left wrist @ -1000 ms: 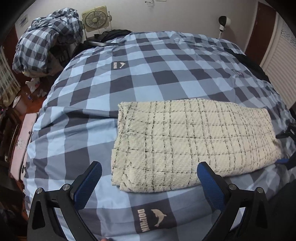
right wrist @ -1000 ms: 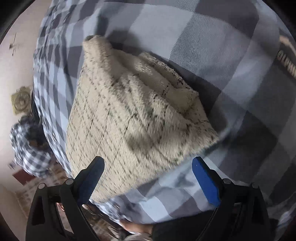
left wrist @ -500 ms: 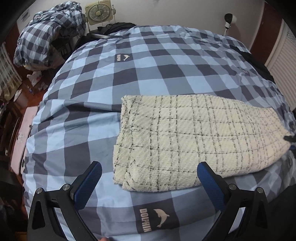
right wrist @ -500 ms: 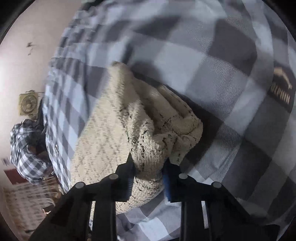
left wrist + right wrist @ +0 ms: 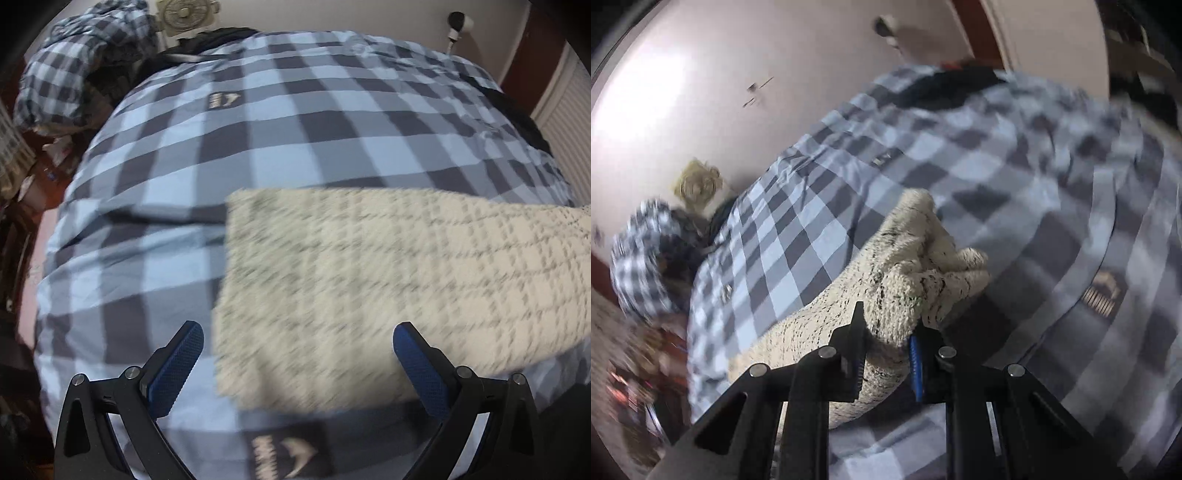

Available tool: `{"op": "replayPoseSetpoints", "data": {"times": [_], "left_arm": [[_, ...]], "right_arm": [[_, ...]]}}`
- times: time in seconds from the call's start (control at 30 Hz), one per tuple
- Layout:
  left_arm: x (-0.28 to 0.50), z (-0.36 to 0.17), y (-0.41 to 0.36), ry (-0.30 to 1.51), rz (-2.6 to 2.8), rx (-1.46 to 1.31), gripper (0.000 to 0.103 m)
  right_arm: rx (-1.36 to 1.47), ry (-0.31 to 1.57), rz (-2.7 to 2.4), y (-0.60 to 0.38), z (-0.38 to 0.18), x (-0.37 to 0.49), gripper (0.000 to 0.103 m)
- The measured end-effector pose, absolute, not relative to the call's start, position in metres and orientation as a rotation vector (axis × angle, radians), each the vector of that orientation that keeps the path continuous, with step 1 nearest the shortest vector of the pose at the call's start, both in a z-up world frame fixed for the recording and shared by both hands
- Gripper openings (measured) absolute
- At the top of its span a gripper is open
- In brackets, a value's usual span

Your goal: Fold small clothes

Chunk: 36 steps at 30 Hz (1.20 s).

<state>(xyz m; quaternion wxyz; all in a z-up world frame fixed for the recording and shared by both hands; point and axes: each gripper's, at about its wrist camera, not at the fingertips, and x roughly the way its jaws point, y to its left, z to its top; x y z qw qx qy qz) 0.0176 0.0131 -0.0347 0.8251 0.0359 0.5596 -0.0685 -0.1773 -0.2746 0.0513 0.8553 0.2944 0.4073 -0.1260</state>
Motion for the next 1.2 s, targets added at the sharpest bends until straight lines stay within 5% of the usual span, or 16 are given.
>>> {"op": "replayPoseSetpoints", "data": {"times": [0.27,0.57,0.77,0.97,1.1,1.2], "left_arm": [[0.041,-0.108,-0.063,1.277,-0.144,0.389,0.103],[0.061,-0.038,0.051,1.266,-0.076,0.031,0.103],[0.049,0.020,0.184,1.095,0.263,-0.104,0.103],[0.035,0.026,0.219,1.071,0.292,-0.233,0.103],[0.037,0.024,0.210,1.068,0.243,-0.281,0.103],[0.045,0.026,0.195,1.061,0.227,-0.250,0.103]], "right_arm": [[0.258,0.770,-0.212,-0.203,0.100,-0.155,0.015],[-0.073,0.683,0.004,-0.057,0.120,-0.118,0.016],[-0.054,0.835,0.205,0.028,0.056,-0.079,0.017],[-0.126,1.044,0.416,0.094,-0.066,-0.057,0.018],[0.027,1.128,0.585,0.070,-0.075,-0.055,0.030],[0.383,1.122,0.726,0.007,-0.033,-0.071,0.072]]}}
